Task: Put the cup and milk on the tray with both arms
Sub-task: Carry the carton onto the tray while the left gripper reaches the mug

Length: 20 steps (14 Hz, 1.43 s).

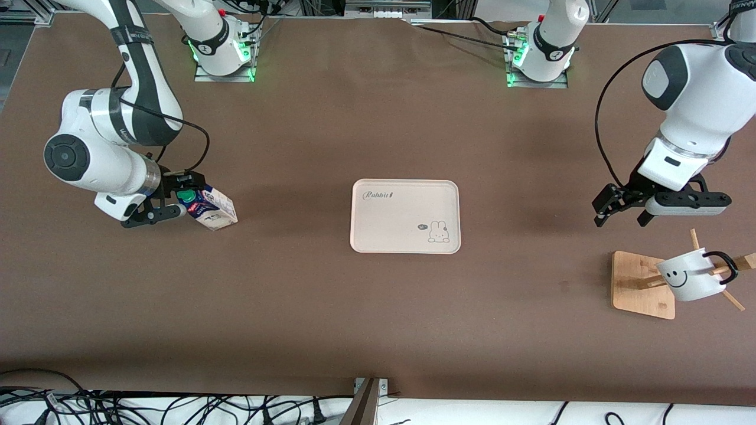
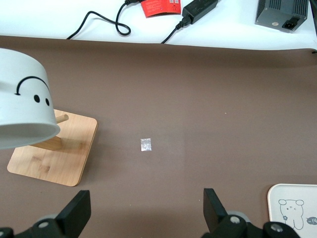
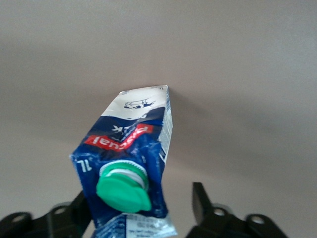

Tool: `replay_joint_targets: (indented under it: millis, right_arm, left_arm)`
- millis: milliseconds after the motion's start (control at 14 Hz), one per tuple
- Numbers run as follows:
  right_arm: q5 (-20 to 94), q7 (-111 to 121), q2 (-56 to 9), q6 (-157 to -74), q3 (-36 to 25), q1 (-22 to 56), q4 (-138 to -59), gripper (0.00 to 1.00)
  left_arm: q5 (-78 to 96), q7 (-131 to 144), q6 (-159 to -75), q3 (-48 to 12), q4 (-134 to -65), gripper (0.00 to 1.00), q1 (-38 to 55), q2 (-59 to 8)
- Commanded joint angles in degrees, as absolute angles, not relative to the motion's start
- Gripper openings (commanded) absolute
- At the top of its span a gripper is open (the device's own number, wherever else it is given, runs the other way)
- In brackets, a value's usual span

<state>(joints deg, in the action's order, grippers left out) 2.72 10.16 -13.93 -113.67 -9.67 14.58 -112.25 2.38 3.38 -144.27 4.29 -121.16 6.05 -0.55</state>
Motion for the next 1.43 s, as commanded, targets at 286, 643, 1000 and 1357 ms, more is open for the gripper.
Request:
replay_joint_targets:
  millis: [286,643,1000,1357]
  right_arm:
    - [4.0,4.7,-12.7,-112.4,-9.3,18.7,-109.0,0.30]
    - [15.9,-10.5,-19.1,-107.6,-9.0,28.9,-95.5,0.30]
    - [20.2,-29.0,-31.0,-109.2,-9.0,41.6,-80.2,0.31]
    - [19.6,-35.0,-36.4,-117.2,-9.1,48.2,-78.9,0.32]
  left_arm:
    - [3.3,3.6,-153.6,4.6,-124.7,1.00,5.2,4.0]
    - [3.3,3.6,-168.2,5.7,-132.4,1.00,4.4,3.7]
    - [3.3,4.0,-175.9,5.5,-138.6,1.00,4.2,3.3]
    - [3.3,5.9,-186.0,5.5,-141.9,1.00,4.0,1.1]
